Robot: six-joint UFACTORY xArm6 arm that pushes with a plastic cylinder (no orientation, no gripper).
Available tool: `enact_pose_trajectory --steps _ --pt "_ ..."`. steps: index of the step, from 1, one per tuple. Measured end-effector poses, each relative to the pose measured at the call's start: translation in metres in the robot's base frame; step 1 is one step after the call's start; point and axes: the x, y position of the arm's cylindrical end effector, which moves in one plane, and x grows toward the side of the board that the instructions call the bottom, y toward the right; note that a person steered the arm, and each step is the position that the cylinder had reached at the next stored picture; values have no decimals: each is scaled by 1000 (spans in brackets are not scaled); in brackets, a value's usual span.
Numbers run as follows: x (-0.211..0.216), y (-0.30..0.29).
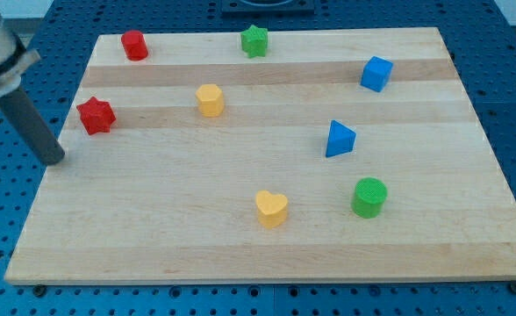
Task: Drag red star towards top right of the board
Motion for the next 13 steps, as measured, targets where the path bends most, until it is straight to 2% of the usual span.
enact_pose_trajectory --steps 1,3,4,6,7,8,9,10,12,13 --pt "-41 30" --pt "-93 143" --pt "-88 120" --pt "-71 11" --pt "-97 21" --pt "-116 79" --pt "-117 167" --pt "-122 227" --pt "-127 172" --pt "-147 211"
